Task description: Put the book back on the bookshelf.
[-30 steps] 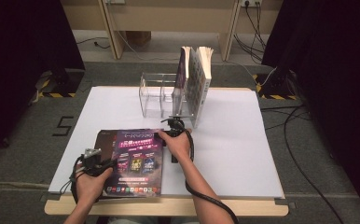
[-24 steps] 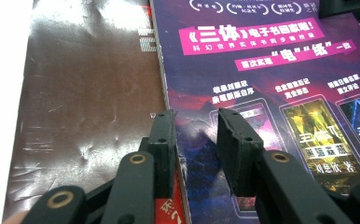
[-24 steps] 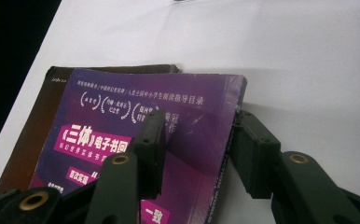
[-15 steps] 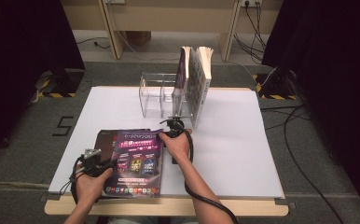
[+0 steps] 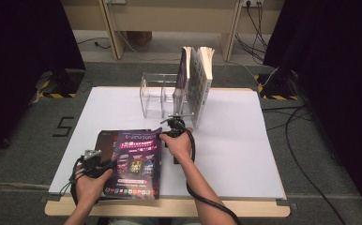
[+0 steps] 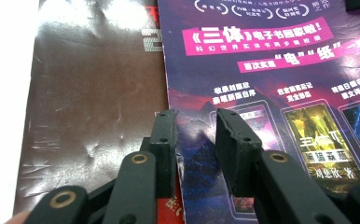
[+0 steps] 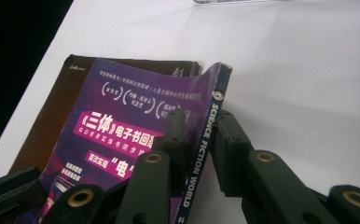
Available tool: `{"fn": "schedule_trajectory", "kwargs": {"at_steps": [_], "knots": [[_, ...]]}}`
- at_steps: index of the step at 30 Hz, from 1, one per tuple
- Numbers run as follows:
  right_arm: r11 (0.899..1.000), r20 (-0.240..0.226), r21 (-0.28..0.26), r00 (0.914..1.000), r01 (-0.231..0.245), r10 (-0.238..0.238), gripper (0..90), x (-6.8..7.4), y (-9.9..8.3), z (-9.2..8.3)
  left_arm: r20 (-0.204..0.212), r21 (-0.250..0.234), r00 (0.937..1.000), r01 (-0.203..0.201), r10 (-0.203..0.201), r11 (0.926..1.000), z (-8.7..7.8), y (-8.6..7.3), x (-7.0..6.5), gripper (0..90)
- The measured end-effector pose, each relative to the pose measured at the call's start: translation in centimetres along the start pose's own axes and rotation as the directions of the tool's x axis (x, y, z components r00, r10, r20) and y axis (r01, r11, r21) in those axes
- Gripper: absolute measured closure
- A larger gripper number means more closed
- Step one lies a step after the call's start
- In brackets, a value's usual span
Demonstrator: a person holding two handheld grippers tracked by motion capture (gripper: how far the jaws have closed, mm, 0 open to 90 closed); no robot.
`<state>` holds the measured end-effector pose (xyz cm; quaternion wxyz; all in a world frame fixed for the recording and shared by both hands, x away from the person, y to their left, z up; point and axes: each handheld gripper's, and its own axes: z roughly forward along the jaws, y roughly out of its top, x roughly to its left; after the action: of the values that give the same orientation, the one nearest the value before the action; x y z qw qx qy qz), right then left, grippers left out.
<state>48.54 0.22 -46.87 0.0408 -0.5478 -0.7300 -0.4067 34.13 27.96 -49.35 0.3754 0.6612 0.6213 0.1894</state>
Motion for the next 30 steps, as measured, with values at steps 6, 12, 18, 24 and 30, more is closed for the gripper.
{"fn": "schedule_trajectory", "kwargs": {"at_steps": [6, 12, 18, 24, 30], "knots": [[0.998, -0.065, -0.039, 0.9967, -0.052, 0.049, 82.7, 0.4, 0.1, -0.9, 0.081, -0.010, 0.9945, 0.067, -0.066, 0.9977, 0.0, -0.2, 1.1, 65.5], [0.993, -0.078, -0.116, 0.9967, -0.029, 0.020, 85.0, 1.6, 0.7, -2.5, 0.073, -0.064, 0.9930, 0.097, -0.093, 0.9932, -0.8, 0.1, 1.7, 60.1], [0.986, -0.071, -0.169, 0.9973, 0.002, -0.015, 85.1, 2.6, 1.1, -4.3, 0.076, -0.072, 0.9914, 0.112, -0.107, 0.9911, -1.0, 0.1, 1.4, 59.4], [0.970, -0.040, -0.238, 0.9975, 0.047, -0.058, 85.2, 3.2, 1.2, -6.0, 0.070, -0.104, 0.9940, 0.091, -0.084, 0.9904, -1.1, 0.3, 1.5, 59.3], [0.951, -0.006, -0.295, 0.9952, 0.091, -0.097, 85.2, 3.9, 1.6, -7.6, 0.072, -0.116, 0.9943, 0.087, -0.078, 0.9894, -1.2, 0.3, 1.4, 59.2]]}}
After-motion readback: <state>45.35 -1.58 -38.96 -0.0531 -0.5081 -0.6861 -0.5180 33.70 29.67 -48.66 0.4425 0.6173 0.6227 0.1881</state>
